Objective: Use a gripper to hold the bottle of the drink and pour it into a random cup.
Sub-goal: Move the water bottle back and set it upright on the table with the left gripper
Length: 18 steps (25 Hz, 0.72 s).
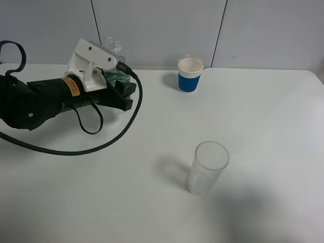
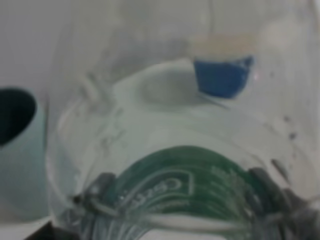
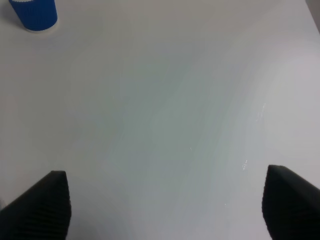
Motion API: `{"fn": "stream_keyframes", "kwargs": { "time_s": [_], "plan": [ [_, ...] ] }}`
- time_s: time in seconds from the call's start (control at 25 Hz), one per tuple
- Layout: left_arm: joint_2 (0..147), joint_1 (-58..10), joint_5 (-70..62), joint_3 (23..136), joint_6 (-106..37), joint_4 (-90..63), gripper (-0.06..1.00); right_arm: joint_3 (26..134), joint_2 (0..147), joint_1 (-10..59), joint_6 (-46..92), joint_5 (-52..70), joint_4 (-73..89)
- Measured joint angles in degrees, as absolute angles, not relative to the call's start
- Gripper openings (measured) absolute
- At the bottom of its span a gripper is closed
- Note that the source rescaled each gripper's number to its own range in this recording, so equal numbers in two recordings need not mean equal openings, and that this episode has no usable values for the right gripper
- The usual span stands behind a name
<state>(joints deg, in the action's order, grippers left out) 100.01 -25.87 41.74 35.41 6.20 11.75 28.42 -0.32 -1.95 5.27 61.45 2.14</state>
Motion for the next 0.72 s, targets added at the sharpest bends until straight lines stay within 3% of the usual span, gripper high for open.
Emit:
{"fn": "stream_keyframes", "kwargs": {
  "time_s": [0.32, 0.72],
  "plan": [
    [108.23, -22.84, 52.36, 35.46, 11.04, 21.99, 0.0, 28.42, -0.32, -1.95, 5.27, 61.45, 2.14],
    [117.15, -22.84, 61.56, 35.32, 4.81, 25.47, 0.0, 28.42, -0.32, -1.95, 5.27, 61.45, 2.14]
  ]
}}
